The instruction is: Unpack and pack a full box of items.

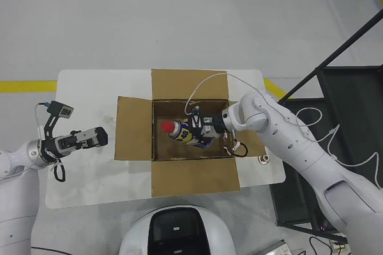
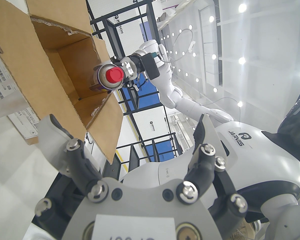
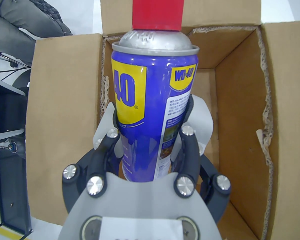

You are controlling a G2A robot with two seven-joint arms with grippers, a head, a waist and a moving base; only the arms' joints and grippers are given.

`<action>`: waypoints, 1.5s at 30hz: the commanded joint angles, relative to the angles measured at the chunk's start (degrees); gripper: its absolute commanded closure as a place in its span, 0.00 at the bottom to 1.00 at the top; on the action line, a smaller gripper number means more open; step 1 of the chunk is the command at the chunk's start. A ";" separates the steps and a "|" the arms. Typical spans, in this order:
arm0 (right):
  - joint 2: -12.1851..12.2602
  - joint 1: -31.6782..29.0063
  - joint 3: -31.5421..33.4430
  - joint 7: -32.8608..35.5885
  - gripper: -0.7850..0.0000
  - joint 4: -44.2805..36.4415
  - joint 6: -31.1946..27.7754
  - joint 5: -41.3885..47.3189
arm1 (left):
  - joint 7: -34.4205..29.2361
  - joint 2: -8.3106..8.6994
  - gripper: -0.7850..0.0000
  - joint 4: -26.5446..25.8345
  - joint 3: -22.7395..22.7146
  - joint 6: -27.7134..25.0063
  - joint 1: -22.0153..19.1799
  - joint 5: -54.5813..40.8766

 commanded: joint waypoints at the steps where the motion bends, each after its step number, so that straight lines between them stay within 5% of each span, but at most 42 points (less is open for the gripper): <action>1: 0.99 -1.47 1.46 -5.75 1.00 -2.03 0.01 -0.87 | 0.00 0.00 0.00 0.00 0.00 0.00 0.00 0.00; 14: 10.39 -26.11 26.57 -46.67 1.00 -11.85 0.24 -20.26 | 0.00 0.00 0.00 0.00 0.00 0.00 0.00 0.00; 27: 13.18 -51.47 42.86 -69.79 1.00 -20.43 7.08 -38.05 | 0.00 0.00 0.00 0.00 0.00 0.00 0.00 0.00; 45: 13.17 -51.88 43.03 -70.31 1.00 -20.29 7.32 -38.26 | 0.00 0.00 0.00 0.00 0.00 0.00 0.00 0.00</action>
